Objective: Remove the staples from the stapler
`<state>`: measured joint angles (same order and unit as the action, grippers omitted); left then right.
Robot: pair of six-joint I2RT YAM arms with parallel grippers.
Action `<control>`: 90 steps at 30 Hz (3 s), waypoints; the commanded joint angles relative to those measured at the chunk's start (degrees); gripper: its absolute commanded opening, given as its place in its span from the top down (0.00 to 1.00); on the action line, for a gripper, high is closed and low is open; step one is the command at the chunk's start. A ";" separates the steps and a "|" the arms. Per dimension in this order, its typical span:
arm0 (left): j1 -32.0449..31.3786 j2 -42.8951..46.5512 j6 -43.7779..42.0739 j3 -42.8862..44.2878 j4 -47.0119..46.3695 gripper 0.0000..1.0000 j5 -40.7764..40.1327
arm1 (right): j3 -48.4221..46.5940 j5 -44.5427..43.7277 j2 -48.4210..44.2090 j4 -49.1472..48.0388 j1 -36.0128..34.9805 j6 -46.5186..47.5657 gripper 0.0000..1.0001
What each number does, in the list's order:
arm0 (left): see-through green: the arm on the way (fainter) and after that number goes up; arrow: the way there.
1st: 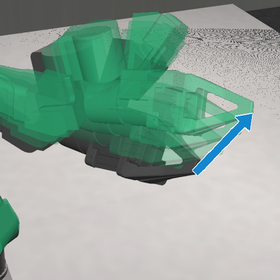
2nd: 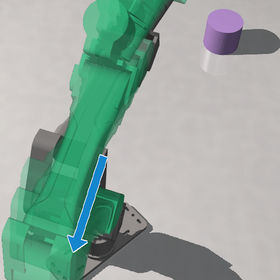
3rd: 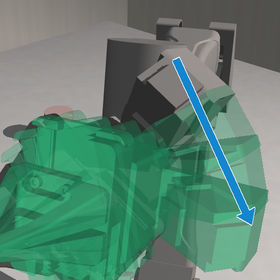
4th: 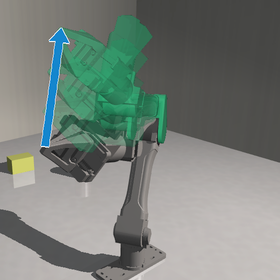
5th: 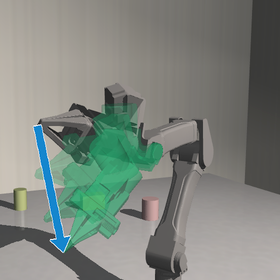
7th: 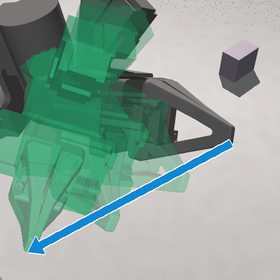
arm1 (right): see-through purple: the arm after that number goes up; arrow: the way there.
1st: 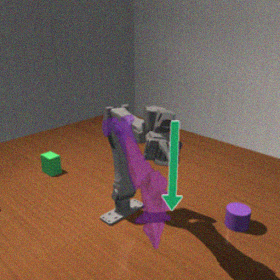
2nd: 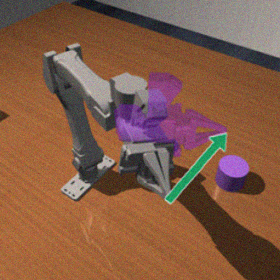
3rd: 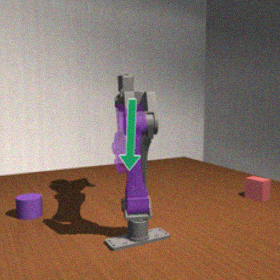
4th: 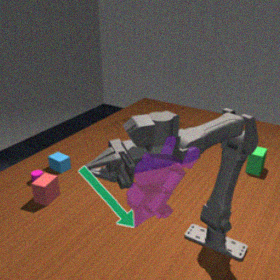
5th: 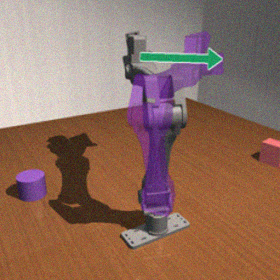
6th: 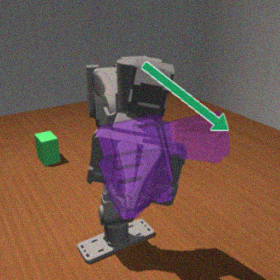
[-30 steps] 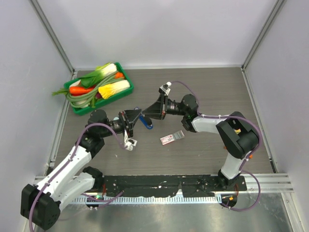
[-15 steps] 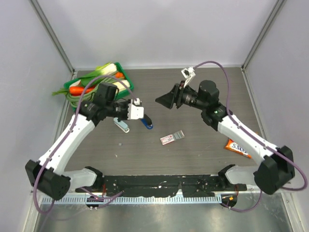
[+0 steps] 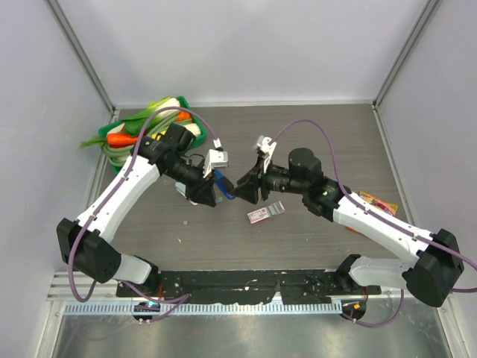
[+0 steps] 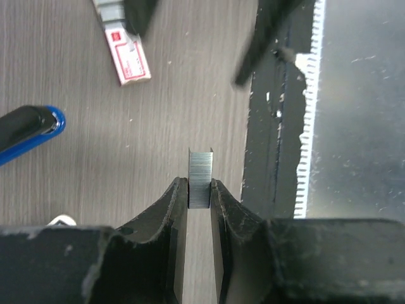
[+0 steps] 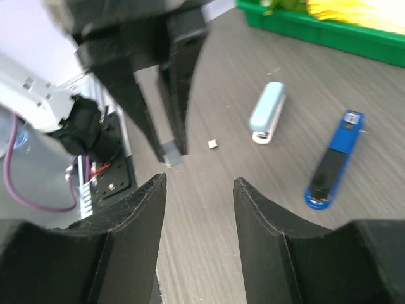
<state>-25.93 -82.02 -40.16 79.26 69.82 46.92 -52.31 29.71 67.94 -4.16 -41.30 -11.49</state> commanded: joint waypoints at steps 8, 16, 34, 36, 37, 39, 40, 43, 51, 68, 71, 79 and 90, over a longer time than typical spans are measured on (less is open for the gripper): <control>-0.61 4.06 4.22 0.89 -2.94 0.77 9.95 | -0.86 0.96 -1.67 -4.36 -6.95 4.37 0.48; -0.61 4.94 -1.93 2.91 3.12 0.76 13.20 | -0.77 3.07 -0.36 -6.82 -7.13 4.19 0.48; -1.66 5.02 -3.87 2.13 4.28 0.78 12.42 | -1.92 0.63 -0.35 1.70 -8.36 8.32 0.52; -1.75 5.81 -2.21 -0.76 0.94 0.78 9.62 | -0.43 -2.63 -0.70 2.32 -8.36 8.06 0.53; -2.10 6.60 -1.85 -1.91 -0.38 0.78 8.12 | 1.15 -3.86 -1.05 2.41 -8.45 7.45 0.53; -2.98 7.22 -2.64 -5.41 -2.49 0.78 5.39 | 3.26 -6.85 -1.93 1.71 -8.36 5.35 0.52; -4.11 7.57 -3.34 -6.74 -3.11 0.78 1.90 | 5.62 -7.82 -2.46 1.18 -8.53 4.64 0.52; -7.27 7.57 -3.17 -12.10 -7.14 0.76 -5.48 | 9.93 -13.79 -5.80 0.38 -8.62 3.05 0.48; -14.84 6.79 -0.71 -24.06 -15.94 0.52 -15.89 | 13.64 -20.05 -11.60 1.96 -8.62 1.38 0.43; -21.44 1.78 8.34 -34.87 -34.75 0.38 -26.52 | 15.58 -28.57 -19.86 0.82 -8.54 -0.56 0.43; -22.84 1.34 9.74 -36.02 -36.86 0.38 -27.40 | 15.14 -28.92 -19.95 1.44 -8.36 -0.56 0.43; -25.74 -0.33 11.86 -36.37 -39.93 0.38 -29.68 | 14.35 -28.57 -19.43 1.79 -8.10 -0.64 0.43; -28.12 0.10 11.33 -40.50 -41.70 0.50 -33.91 | 13.03 -28.84 -19.60 3.28 -7.83 -0.47 0.46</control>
<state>-53.36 -81.89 -28.95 41.50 28.69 14.22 -36.53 1.96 48.75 -0.71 -49.36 -11.99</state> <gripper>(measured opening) 0.519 0.546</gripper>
